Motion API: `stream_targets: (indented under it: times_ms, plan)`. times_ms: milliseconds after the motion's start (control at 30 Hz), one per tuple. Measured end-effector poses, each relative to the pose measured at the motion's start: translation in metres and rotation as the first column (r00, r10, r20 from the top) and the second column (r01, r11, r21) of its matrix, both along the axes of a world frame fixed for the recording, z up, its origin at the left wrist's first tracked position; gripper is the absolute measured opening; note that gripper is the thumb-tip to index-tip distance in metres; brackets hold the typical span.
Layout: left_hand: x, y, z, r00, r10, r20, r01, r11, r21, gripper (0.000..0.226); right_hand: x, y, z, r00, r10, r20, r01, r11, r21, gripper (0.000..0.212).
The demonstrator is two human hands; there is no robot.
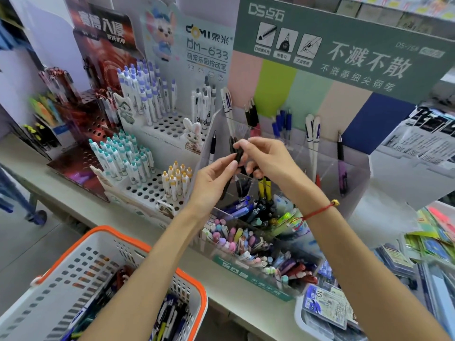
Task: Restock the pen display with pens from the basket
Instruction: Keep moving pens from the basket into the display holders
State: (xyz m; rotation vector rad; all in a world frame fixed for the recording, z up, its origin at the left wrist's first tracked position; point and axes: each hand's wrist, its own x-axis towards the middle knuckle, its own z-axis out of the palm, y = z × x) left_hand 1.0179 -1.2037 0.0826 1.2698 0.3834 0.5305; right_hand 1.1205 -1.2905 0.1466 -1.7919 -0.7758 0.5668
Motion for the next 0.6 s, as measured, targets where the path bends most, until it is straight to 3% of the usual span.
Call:
stream_targets:
  times_ms: [100, 133, 200, 267, 333, 400, 500, 600]
  plan:
    - [0.007, 0.009, 0.004, 0.994, 0.066, -0.091, -0.037, 0.956, 0.29, 0.035, 0.007, -0.002, -0.002, 0.907, -0.259, 0.331, 0.21, 0.962, 0.176, 0.022]
    - [0.009, 0.015, 0.0, 0.979, 0.11, -0.169, -0.021, 0.891, 0.454, 0.043, 0.012, -0.003, -0.001, 0.842, -0.373, 0.391, 0.284, 0.921, 0.267, 0.023]
    - [0.007, 0.026, -0.011, 0.912, 0.234, -0.337, 0.11, 0.653, 0.75, 0.057, 0.019, -0.004, -0.001, 0.714, -0.477, 0.513, 0.342, 0.877, 0.339, 0.024]
    - [0.003, 0.033, -0.025, 0.858, 0.334, -0.39, 0.241, 0.409, 0.88, 0.061, 0.014, 0.0, -0.003, 0.631, -0.363, 0.685, 0.335, 0.925, 0.182, 0.025]
    - [0.0, 0.033, -0.036, 0.852, 0.352, -0.387, 0.295, 0.288, 0.911, 0.066, 0.004, 0.008, -0.011, 0.581, -0.176, 0.795, 0.333, 0.942, -0.035, 0.028]
    - [-0.002, 0.033, -0.04, 0.854, 0.344, -0.392, 0.315, 0.258, 0.913, 0.074, -0.004, 0.015, -0.02, 0.599, -0.046, 0.8, 0.321, 0.929, -0.187, 0.03]
    - [-0.005, 0.035, -0.042, 0.84, 0.335, -0.427, 0.373, 0.213, 0.903, 0.084, -0.006, 0.026, -0.029, 0.647, 0.141, 0.749, 0.337, 0.829, -0.447, 0.021]
    - [-0.006, 0.033, -0.039, 0.824, 0.373, -0.427, 0.385, 0.185, 0.904, 0.083, -0.003, 0.032, -0.026, 0.616, 0.179, 0.767, 0.377, 0.788, -0.487, 0.016]
